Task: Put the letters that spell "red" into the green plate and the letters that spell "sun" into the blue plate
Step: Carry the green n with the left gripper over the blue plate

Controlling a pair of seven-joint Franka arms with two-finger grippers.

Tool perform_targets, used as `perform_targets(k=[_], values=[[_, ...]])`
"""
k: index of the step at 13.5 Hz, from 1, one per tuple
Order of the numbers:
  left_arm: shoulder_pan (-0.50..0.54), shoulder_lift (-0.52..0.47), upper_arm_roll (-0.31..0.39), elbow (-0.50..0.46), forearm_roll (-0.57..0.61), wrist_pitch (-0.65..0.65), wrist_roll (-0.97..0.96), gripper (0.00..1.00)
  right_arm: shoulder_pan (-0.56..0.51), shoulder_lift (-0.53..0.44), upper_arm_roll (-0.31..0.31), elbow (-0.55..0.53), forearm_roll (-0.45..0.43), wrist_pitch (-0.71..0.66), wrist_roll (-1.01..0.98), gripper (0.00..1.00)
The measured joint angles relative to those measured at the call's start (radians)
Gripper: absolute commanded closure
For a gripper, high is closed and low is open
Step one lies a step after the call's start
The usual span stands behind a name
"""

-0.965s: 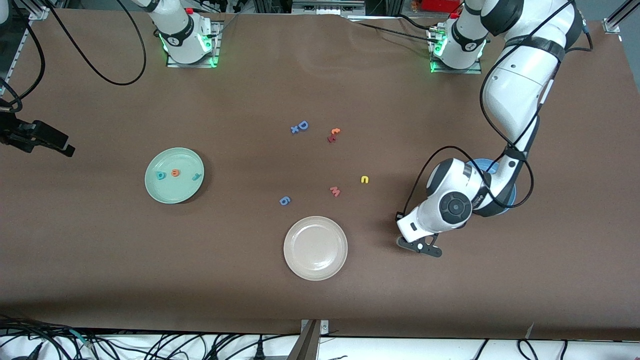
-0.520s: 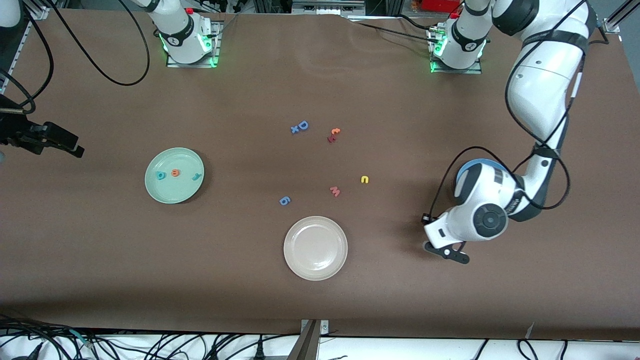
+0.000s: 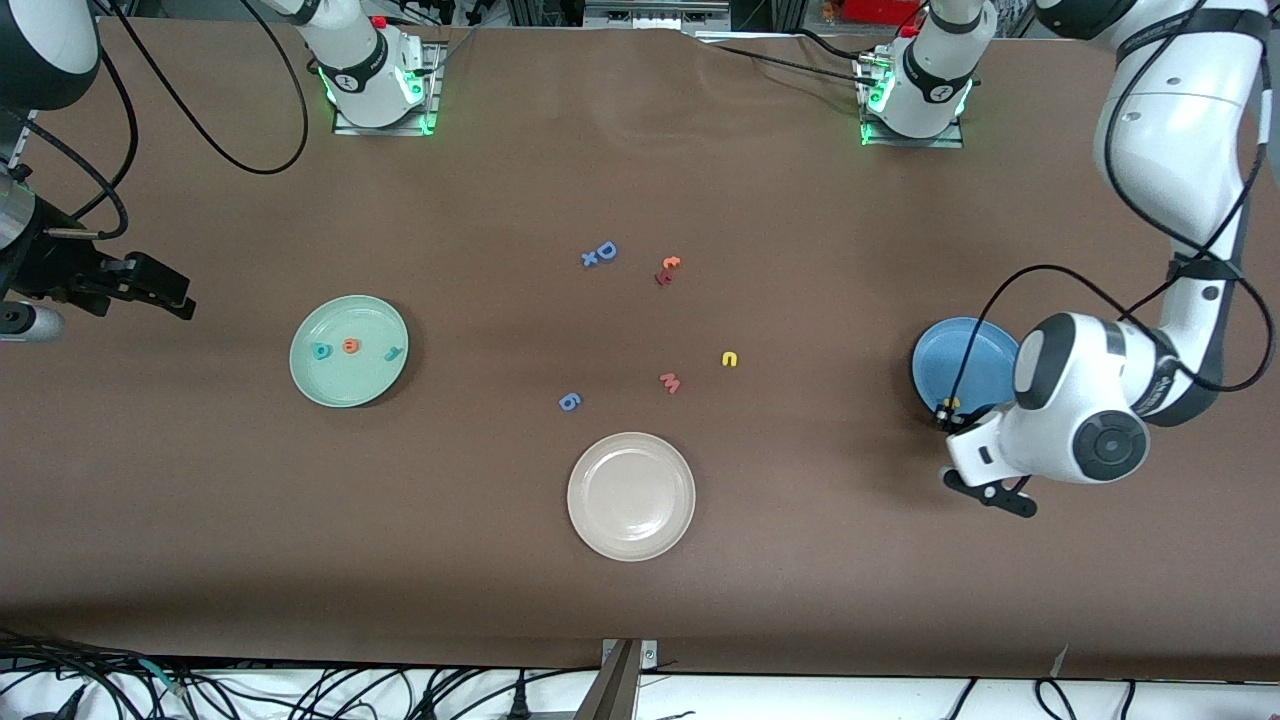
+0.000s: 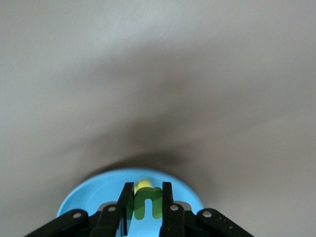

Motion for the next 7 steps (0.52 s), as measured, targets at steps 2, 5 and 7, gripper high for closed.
perform_targets(k=[2, 5, 7], values=[[0.048, -0.068, -0.007, -0.102, 0.0, 0.034, 0.021, 0.84, 0.0, 0.0, -0.001, 0.0, -0.001, -0.001, 0.0, 0.0], [0.104, -0.173, -0.016, -0.286, 0.0, 0.155, 0.033, 0.85, -0.001, 0.0, -0.003, -0.001, -0.001, -0.001, 0.0, 0.0], [0.141, -0.225, -0.029, -0.396, 0.0, 0.239, 0.039, 0.84, -0.001, 0.002, -0.003, -0.002, -0.001, -0.001, 0.0, 0.0]])
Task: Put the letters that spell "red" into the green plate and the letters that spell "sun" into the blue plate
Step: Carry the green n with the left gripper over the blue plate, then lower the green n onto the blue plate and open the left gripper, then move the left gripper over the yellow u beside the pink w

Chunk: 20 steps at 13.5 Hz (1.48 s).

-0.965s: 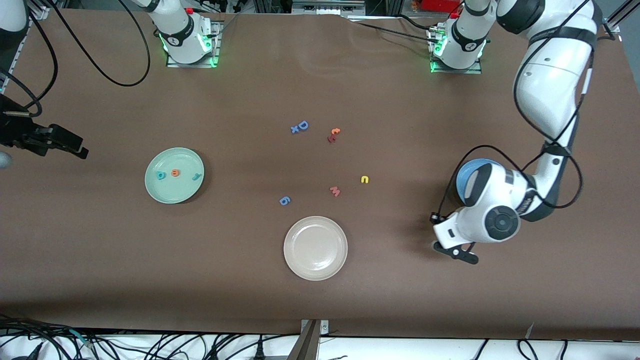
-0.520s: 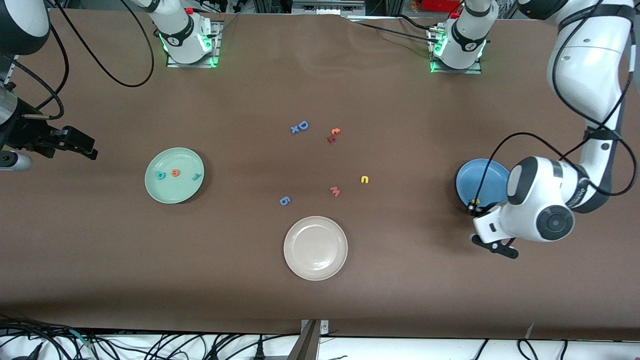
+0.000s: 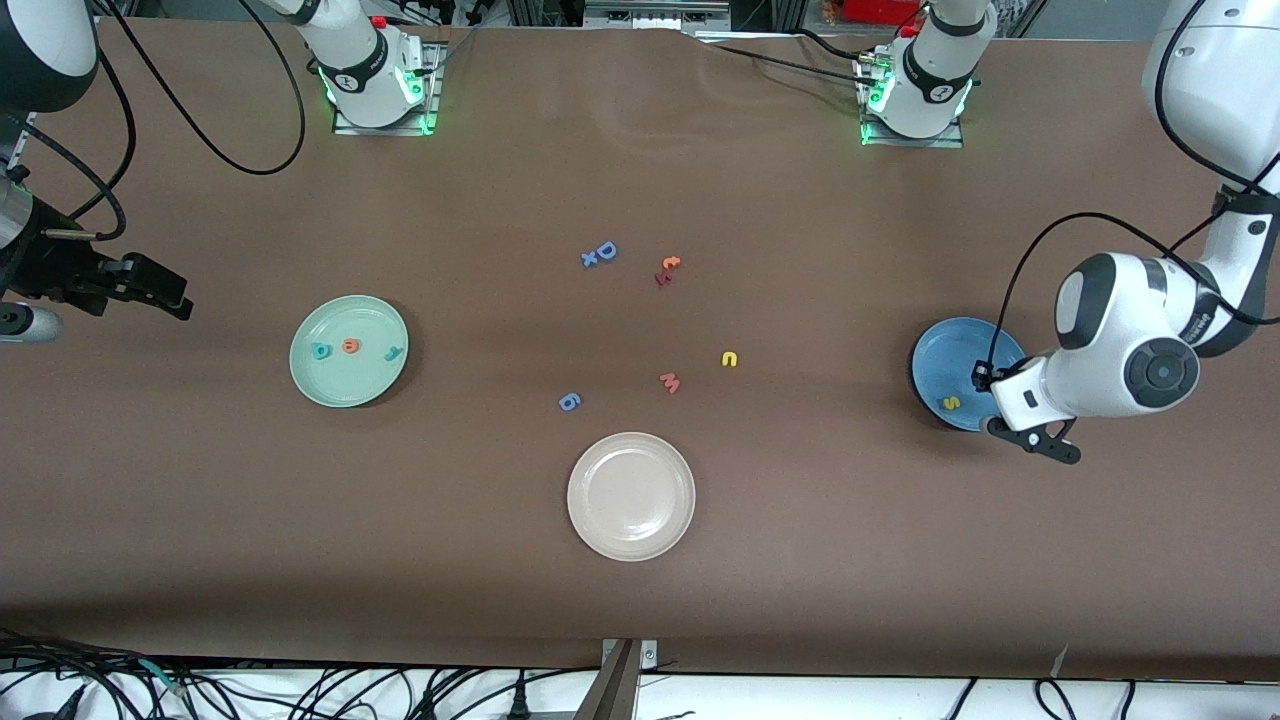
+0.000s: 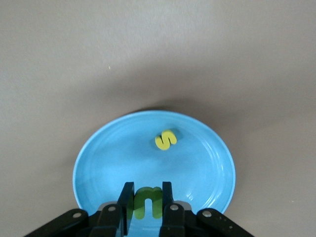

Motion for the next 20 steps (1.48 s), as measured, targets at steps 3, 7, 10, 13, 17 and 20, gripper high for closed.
perform_targets(k=[3, 7, 10, 13, 17, 20], values=[[0.11, -0.029, -0.053, -0.124, 0.0, 0.135, 0.044, 0.84, 0.0, 0.001, 0.0, 0.0, 0.0, 0.0, 0.0, 0.0], [0.162, -0.029, -0.076, -0.169, 0.0, 0.176, 0.064, 0.42, 0.0, 0.002, 0.0, 0.0, 0.0, 0.0, 0.0, 0.0], [0.158, -0.023, -0.084, -0.17, 0.0, 0.179, 0.062, 0.0, 0.0, 0.005, 0.0, -0.001, 0.0, 0.0, 0.0, 0.0], [0.151, -0.018, -0.088, -0.167, 0.0, 0.186, 0.019, 0.0, 0.0, 0.008, 0.0, -0.001, 0.0, 0.0, 0.0, 0.0], [0.042, -0.018, -0.095, -0.157, 0.0, 0.179, -0.179, 0.0, 0.0, 0.011, 0.0, -0.001, 0.0, 0.001, 0.0, 0.0], [-0.035, -0.018, -0.104, -0.154, 0.0, 0.173, -0.249, 0.0, 0.001, 0.011, 0.0, -0.001, 0.0, 0.001, 0.049, 0.0]])
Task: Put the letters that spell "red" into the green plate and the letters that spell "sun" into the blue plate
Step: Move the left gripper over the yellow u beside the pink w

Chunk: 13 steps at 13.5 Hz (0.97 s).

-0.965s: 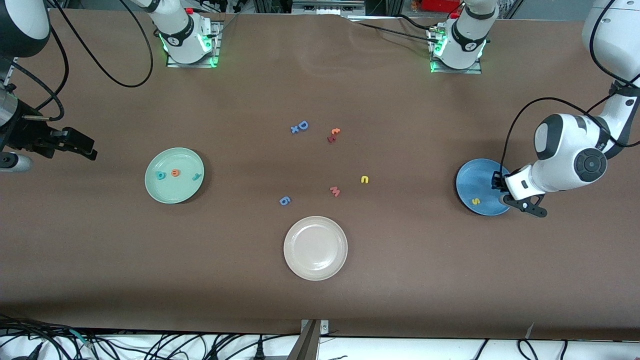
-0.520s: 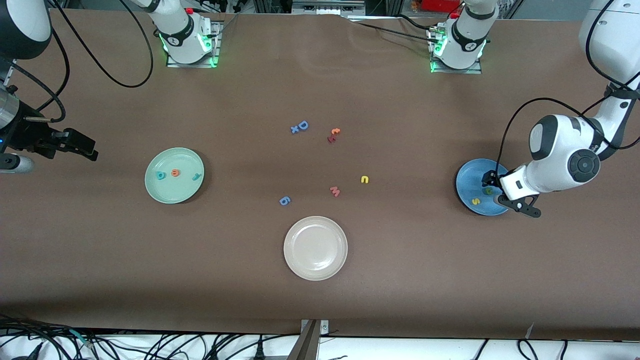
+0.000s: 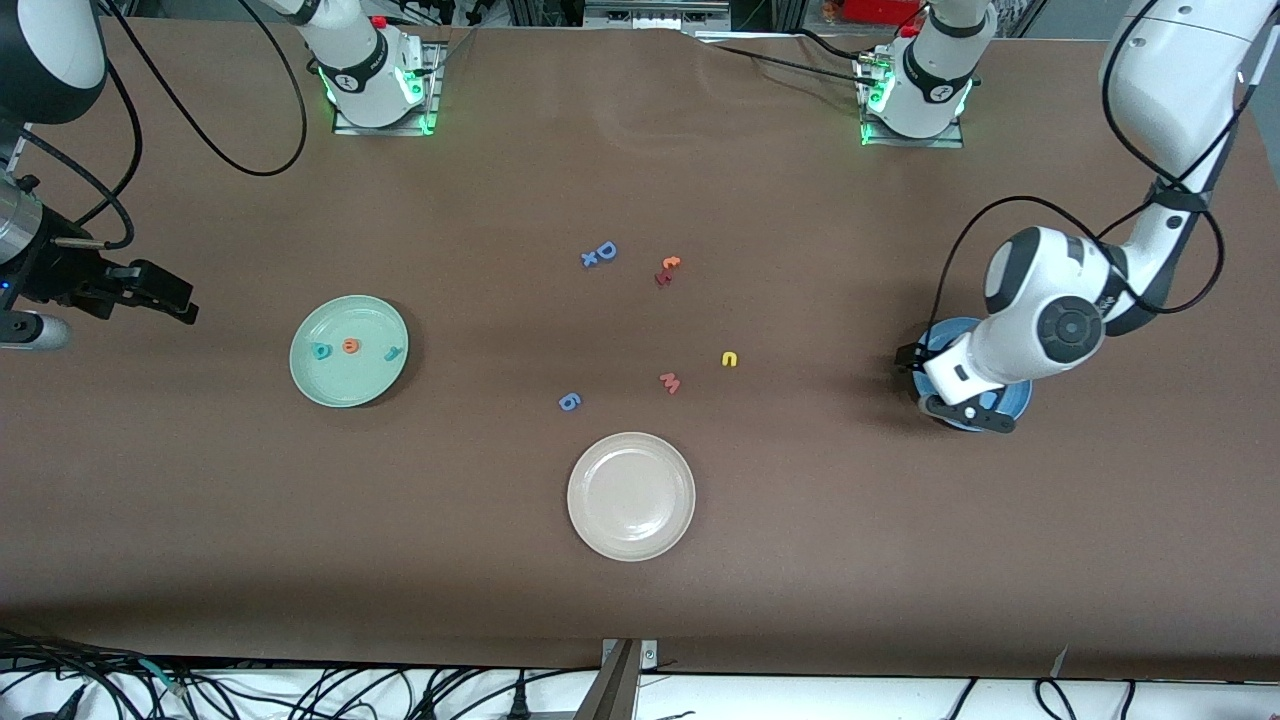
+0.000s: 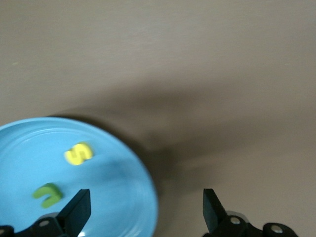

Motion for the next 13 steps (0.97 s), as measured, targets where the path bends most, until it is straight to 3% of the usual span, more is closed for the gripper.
perform_targets(k=[3, 8, 13], values=[[-0.055, 0.0, -0.025, 0.013, 0.0, 0.0, -0.076, 0.0, 0.004, 0.0, 0.001, 0.0, 0.0, 0.0, 0.04, 0.0], [-0.231, 0.03, -0.029, 0.081, 0.0, 0.003, -0.248, 0.0, 0.007, 0.0, 0.001, 0.0, 0.0, -0.001, 0.042, 0.0], [-0.325, 0.092, -0.029, 0.124, 0.0, 0.121, -0.348, 0.0, 0.007, 0.0, 0.001, 0.0, 0.0, -0.001, 0.043, 0.0]])
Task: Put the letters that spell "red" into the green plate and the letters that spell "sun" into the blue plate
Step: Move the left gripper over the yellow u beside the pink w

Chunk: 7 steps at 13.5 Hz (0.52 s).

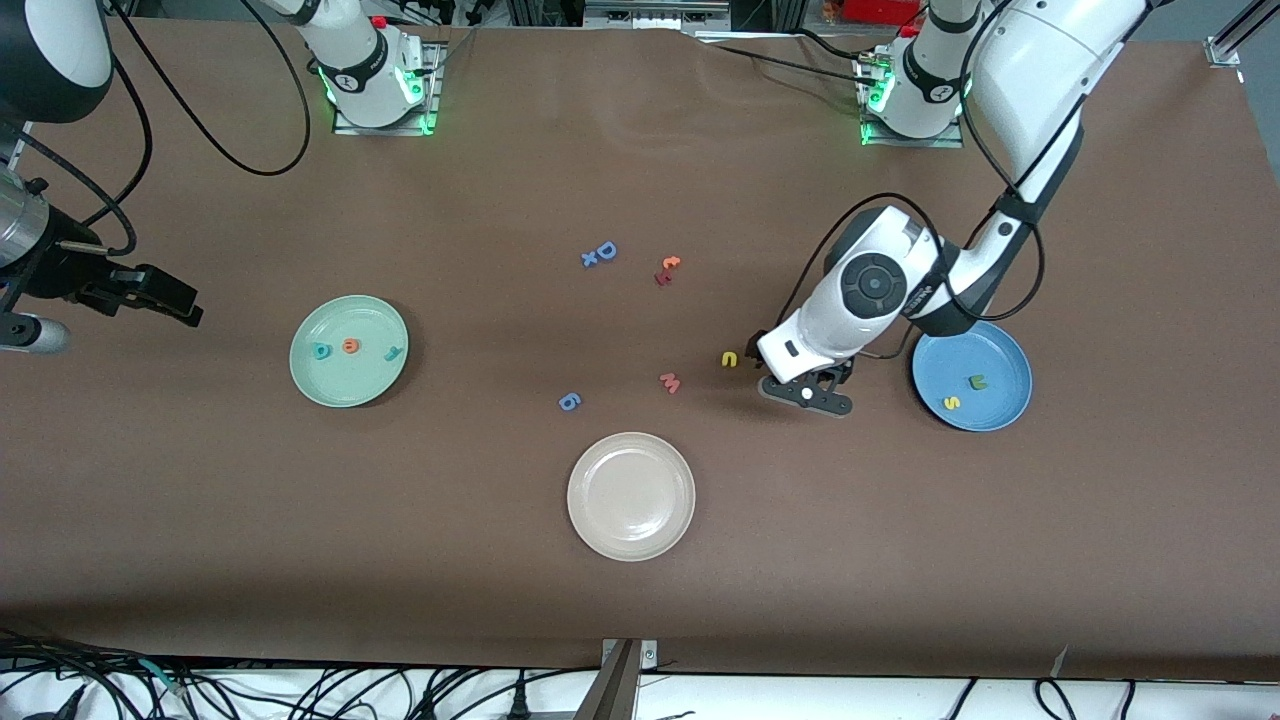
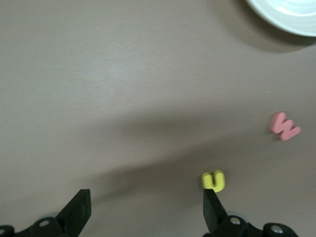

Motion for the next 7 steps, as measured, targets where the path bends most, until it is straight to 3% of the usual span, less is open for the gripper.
perform_targets(k=[4, 7], values=[[-0.052, 0.052, 0.003, 0.001, 0.0, 0.115, -0.028, 0.0, 0.0, 0.001, 0.0, 0.0, 0.0, 0.0, 0.0, 0.0], [-0.1, 0.074, 0.01, 0.0, 0.043, 0.131, -0.099, 0.0, 0.0, 0.004, 0.0, 0.0, 0.0, 0.0, 0.0, 0.0]])
